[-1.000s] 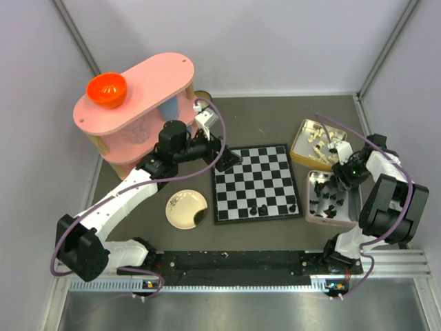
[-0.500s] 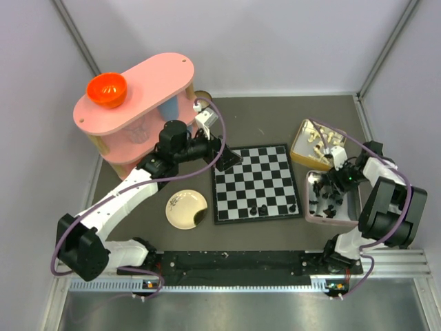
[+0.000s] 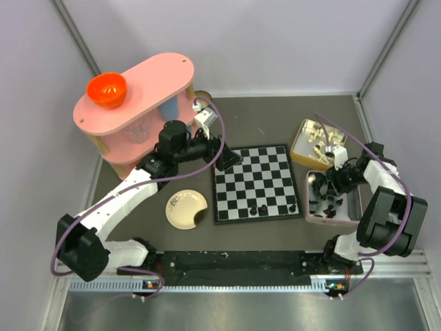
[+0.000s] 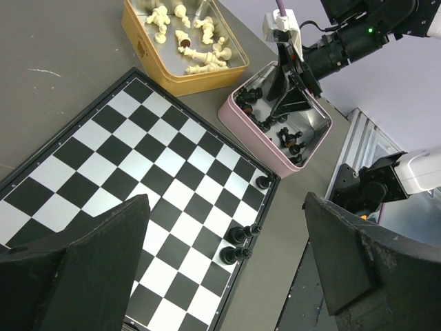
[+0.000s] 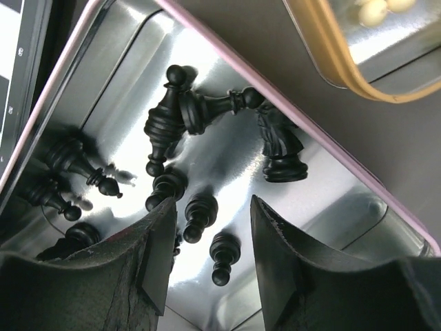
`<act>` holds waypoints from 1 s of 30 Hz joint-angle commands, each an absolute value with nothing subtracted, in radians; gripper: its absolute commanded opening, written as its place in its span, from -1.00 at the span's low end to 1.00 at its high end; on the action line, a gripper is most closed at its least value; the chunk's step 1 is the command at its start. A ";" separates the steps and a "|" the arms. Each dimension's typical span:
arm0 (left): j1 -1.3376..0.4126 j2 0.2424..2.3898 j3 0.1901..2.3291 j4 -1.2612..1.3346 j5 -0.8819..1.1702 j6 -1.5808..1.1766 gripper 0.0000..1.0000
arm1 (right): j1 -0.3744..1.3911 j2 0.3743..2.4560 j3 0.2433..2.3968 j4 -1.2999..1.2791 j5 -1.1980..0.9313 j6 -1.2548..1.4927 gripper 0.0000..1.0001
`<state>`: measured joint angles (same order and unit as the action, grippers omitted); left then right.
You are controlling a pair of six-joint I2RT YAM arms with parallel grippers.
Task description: Set up the chess pieces on the board
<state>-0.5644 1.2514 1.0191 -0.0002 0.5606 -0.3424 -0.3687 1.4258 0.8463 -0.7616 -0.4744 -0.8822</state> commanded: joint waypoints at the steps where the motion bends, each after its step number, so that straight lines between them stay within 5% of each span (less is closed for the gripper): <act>1: -0.561 1.207 1.014 0.057 0.568 -0.348 0.97 | -0.365 1.408 0.905 -0.701 -0.453 -0.741 -0.07; 30: -0.561 1.175 0.977 0.060 0.551 -0.377 0.97 | -0.281 1.528 0.839 -0.471 -0.357 -0.732 -0.14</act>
<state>-0.5644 1.2083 0.9863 0.0006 0.5560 -0.3668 -0.3042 1.5272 0.8497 -0.5335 -0.3489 -0.7441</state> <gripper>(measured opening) 0.986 0.450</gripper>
